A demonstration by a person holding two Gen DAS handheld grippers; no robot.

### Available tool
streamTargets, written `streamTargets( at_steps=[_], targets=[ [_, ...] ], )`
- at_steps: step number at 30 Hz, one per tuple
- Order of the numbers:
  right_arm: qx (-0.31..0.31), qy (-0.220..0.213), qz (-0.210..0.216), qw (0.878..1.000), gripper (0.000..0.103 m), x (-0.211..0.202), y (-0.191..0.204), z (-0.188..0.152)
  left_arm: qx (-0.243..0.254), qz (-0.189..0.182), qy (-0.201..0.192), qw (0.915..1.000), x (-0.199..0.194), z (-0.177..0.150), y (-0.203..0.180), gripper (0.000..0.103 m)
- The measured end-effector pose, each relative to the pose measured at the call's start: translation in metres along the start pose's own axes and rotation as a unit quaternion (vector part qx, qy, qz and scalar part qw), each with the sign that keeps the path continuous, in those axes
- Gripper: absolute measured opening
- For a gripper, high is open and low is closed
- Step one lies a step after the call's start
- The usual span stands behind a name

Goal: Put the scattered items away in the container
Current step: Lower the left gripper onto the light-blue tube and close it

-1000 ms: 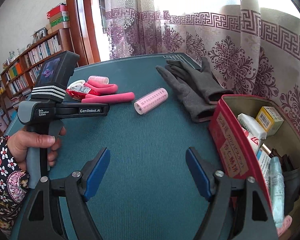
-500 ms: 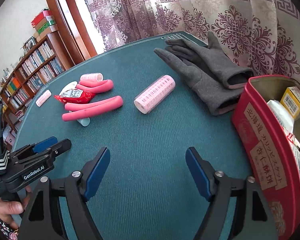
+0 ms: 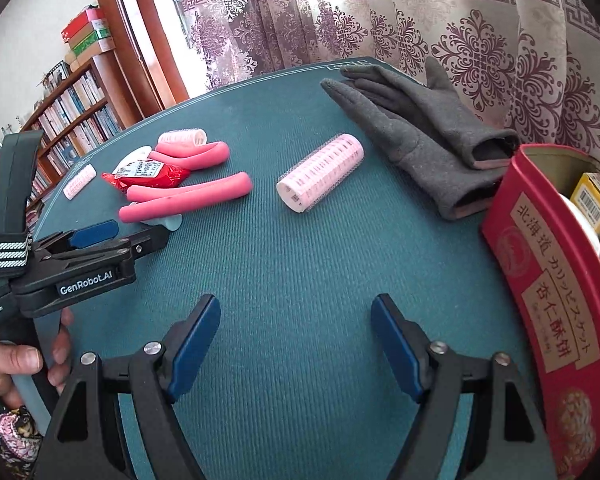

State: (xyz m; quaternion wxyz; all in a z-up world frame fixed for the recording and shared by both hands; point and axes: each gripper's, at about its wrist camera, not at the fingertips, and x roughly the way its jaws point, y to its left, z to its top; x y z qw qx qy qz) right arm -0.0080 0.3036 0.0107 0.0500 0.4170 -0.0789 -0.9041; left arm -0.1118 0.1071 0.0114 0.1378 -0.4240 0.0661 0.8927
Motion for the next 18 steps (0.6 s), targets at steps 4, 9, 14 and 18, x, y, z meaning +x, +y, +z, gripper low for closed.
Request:
streamTargets(
  at_steps=[4,9,14,18],
  targets=[
    [-0.001,-0.004,0.002,1.0,0.081,0.001,0.0,-0.001,0.024,-0.007,0.0,0.9997,0.01,0.014,-0.005,0.083],
    [-0.003,-0.006,0.004,1.0,0.082,0.001,0.001,-0.001,0.018,-0.01,0.003,0.9998,0.013,0.016,-0.011,0.084],
    [-0.006,-0.007,0.004,1.0,0.084,0.001,0.002,-0.001,-0.011,0.007,0.017,0.9998,0.014,0.011,-0.014,0.102],
    [-0.007,-0.009,0.005,1.0,0.084,0.001,0.003,0.0,-0.06,0.038,0.02,0.9973,0.017,0.014,-0.014,0.102]
  ],
)
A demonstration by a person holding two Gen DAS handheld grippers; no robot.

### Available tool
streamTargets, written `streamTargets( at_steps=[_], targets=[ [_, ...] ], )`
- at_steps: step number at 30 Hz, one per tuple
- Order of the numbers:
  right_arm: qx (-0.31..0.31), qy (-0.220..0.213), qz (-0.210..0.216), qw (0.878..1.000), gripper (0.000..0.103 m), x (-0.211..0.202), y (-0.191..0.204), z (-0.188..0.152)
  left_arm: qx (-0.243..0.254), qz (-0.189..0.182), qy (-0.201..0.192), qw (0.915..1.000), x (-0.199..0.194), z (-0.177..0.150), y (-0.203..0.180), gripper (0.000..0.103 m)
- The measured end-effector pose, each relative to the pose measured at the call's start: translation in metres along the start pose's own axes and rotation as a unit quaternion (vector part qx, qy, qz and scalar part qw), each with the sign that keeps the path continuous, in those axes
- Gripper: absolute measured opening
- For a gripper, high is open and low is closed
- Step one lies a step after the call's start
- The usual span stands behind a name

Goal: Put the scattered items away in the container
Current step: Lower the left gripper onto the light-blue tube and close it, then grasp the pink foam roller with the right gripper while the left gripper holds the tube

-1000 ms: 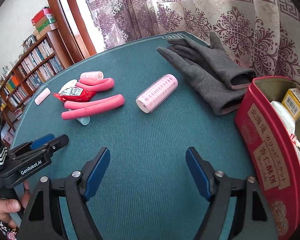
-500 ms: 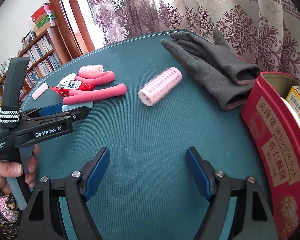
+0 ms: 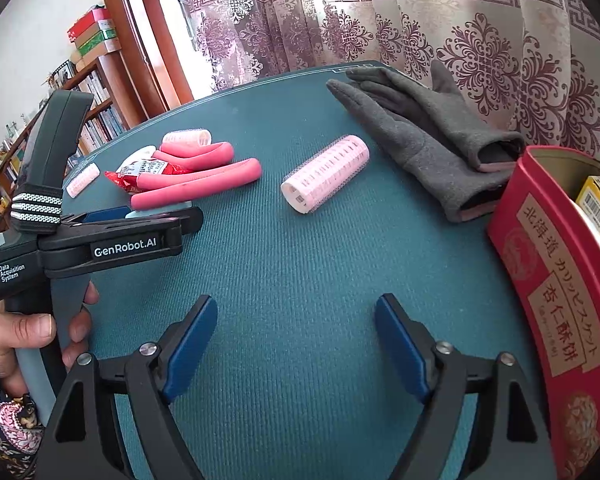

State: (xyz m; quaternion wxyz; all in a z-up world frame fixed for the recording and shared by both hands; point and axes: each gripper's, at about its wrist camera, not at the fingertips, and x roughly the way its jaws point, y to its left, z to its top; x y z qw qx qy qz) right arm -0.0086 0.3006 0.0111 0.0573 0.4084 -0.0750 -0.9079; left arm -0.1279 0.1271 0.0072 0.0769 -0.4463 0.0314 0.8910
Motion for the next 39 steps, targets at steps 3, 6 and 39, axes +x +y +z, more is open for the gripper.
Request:
streamTargets(
  at_steps=[3,6,39],
  targets=[
    [0.003,-0.002,0.005,1.0,0.084,-0.001,-0.002,0.001,-0.024,0.02,-0.006,0.9995,0.002,0.001,-0.002,0.102],
    [0.006,-0.004,0.009,1.0,0.084,-0.002,-0.003,0.001,-0.025,0.019,-0.011,0.9995,0.003,0.001,-0.002,0.099],
    [0.037,0.047,0.046,0.997,0.085,0.019,0.027,0.027,-0.076,-0.003,-0.041,0.9963,-0.086,-0.101,0.081,0.07]
  ],
)
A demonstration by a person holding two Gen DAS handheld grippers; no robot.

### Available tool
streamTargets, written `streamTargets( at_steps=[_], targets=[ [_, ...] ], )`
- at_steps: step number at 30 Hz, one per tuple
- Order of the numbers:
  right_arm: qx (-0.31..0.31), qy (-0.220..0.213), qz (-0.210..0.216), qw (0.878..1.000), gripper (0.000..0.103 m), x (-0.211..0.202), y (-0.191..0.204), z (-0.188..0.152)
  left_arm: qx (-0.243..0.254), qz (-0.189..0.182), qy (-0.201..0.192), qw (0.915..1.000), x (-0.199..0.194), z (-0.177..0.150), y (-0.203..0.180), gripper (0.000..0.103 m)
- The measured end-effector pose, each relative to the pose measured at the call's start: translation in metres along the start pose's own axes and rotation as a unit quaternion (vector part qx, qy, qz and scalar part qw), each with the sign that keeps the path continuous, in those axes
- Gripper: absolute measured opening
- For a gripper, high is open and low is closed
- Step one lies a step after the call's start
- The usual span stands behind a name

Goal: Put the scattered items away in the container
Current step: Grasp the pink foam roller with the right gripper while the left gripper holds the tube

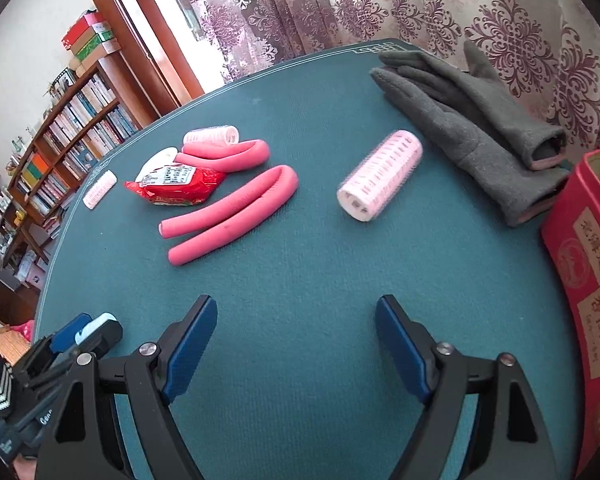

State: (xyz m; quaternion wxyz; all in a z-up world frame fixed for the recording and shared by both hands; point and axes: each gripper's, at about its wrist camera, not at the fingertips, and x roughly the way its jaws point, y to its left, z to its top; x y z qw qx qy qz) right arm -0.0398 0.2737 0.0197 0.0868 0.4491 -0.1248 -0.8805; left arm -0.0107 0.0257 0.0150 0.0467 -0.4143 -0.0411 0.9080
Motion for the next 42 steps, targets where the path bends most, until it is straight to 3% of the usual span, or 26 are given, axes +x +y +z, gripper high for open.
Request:
streamTargets(
  at_steps=[9,14,18,26,30,37,39,42],
  targets=[
    [0.056,0.014,-0.018,0.998,0.085,0.047,0.025,0.053,-0.031,0.002,-0.002,0.9995,0.0,-0.001,0.014,0.07],
    [0.011,0.002,-0.067,0.998,0.085,0.065,0.05,0.062,-0.049,0.004,-0.005,0.9988,0.001,-0.001,0.021,0.07],
    [-0.08,-0.007,-0.099,0.992,0.085,0.071,0.071,0.051,-0.049,0.006,-0.006,0.9988,0.001,-0.001,0.021,0.07],
    [-0.17,0.021,-0.043,0.984,0.084,0.044,0.06,0.013,-0.048,0.006,-0.005,0.9988,0.001,-0.002,0.02,0.07],
    [-0.174,0.02,-0.009,0.985,0.083,0.02,0.041,-0.013,-0.046,0.007,-0.005,0.9989,0.001,-0.003,0.019,0.07],
    [-0.192,0.016,-0.025,0.981,0.083,-0.011,0.028,-0.051,-0.038,-0.002,-0.006,0.9993,-0.001,-0.005,0.012,0.07],
    [-0.172,0.016,-0.03,0.985,0.081,-0.013,0.026,-0.051,-0.034,-0.005,-0.007,0.9994,-0.002,-0.005,0.01,0.07],
    [-0.167,0.008,-0.064,0.984,0.055,-0.01,0.035,-0.052,-0.032,-0.006,-0.011,0.9994,-0.004,-0.005,0.009,0.07]
  ],
)
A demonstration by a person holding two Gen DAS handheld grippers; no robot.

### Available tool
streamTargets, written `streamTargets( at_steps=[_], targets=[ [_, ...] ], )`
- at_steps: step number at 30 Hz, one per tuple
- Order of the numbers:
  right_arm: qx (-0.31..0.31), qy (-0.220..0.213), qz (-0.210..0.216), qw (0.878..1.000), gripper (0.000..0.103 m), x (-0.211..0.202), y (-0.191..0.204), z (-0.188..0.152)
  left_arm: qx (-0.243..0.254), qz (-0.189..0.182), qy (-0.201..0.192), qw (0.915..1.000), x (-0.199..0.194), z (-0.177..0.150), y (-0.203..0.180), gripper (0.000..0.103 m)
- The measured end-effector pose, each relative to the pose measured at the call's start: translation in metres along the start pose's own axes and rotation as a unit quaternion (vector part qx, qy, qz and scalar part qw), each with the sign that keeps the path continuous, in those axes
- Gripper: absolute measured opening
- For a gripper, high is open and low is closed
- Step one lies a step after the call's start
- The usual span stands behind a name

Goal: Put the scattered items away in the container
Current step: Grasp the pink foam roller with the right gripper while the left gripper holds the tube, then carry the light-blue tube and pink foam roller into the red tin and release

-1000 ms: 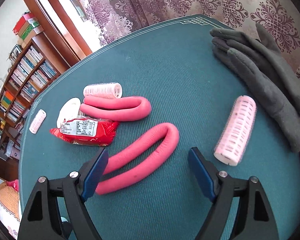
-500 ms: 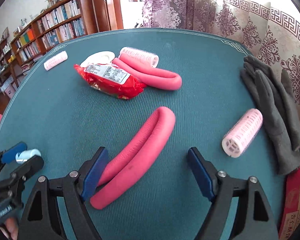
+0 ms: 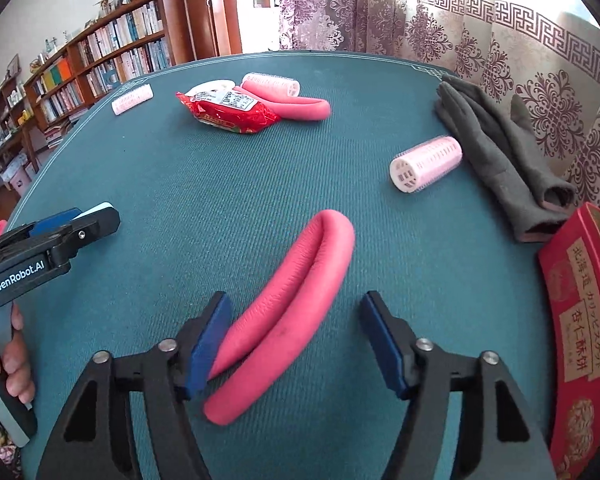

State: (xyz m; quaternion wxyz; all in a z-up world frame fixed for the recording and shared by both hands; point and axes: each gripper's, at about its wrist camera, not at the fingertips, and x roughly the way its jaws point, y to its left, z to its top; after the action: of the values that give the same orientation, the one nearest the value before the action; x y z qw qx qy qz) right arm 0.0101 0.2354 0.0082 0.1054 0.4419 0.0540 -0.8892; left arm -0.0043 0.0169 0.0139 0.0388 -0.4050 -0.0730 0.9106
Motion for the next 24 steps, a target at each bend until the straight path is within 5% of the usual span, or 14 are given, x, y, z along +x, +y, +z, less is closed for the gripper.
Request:
streamTargets(
  at_steps=[2,5,14,24],
  targets=[
    [-0.002,-0.002,-0.007,1.0,0.034,0.0,0.006,0.001,-0.002,0.0,-0.002,1.0,-0.001,0.0,0.0,0.07],
    [0.001,-0.002,-0.006,1.0,0.017,-0.003,0.01,0.0,-0.005,-0.002,-0.003,1.0,-0.001,0.0,0.001,0.07],
    [0.069,-0.018,0.007,0.997,0.017,-0.034,-0.018,-0.01,0.001,-0.012,-0.01,0.9999,-0.005,-0.001,-0.005,0.07],
    [0.119,-0.071,-0.04,0.99,0.017,-0.097,-0.068,-0.027,0.008,-0.021,-0.01,0.9997,-0.007,-0.003,-0.013,0.07]
  ],
)
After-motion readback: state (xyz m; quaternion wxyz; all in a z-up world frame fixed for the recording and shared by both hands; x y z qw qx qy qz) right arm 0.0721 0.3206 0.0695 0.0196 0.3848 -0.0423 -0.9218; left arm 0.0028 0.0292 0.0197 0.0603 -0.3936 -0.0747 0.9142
